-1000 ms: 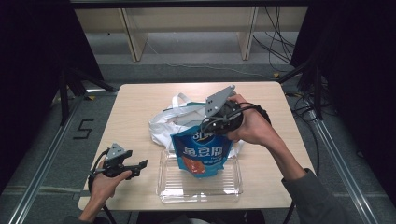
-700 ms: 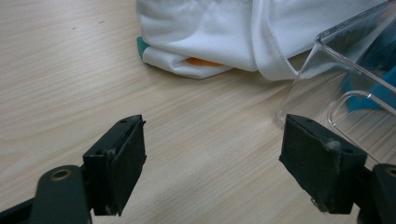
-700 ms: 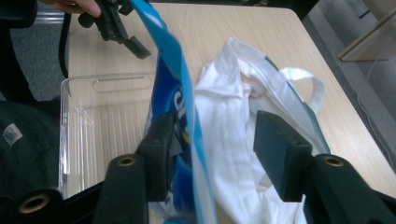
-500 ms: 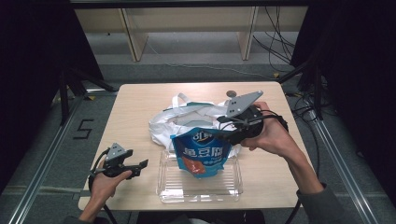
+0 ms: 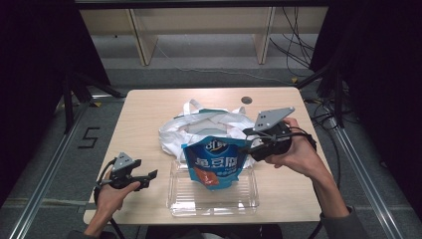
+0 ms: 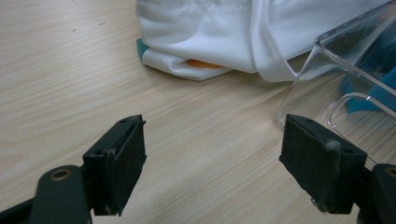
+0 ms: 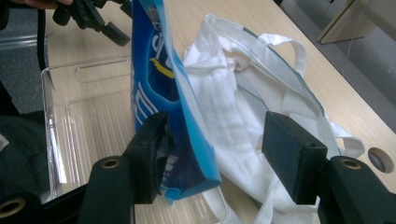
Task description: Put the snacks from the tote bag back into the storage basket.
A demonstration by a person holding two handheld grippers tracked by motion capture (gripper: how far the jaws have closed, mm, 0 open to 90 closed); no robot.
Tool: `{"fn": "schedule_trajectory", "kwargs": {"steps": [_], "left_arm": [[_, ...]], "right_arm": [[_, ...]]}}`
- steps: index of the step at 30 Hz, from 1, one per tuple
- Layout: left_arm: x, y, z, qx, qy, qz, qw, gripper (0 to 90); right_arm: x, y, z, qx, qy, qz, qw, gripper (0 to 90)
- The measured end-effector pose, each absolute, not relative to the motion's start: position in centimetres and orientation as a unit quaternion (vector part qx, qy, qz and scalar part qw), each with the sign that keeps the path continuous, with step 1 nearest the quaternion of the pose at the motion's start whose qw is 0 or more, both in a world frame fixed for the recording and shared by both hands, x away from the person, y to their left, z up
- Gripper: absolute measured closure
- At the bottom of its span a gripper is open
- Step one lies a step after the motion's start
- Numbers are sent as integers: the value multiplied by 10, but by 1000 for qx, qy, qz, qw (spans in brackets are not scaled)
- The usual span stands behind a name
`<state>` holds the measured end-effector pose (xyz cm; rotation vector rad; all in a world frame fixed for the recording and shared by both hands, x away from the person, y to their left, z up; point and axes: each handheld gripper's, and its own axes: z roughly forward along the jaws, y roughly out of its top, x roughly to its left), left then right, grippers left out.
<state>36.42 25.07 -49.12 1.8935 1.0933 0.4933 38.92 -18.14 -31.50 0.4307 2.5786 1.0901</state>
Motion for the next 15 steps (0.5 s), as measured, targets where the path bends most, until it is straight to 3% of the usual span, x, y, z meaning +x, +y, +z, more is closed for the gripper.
{"fn": "schedule_trajectory", "kwargs": {"steps": [15], "left_arm": [[365, 250, -492, 761, 440, 198, 435, 215]], "right_arm": [[385, -206, -335, 190, 884, 400, 151, 412]]}}
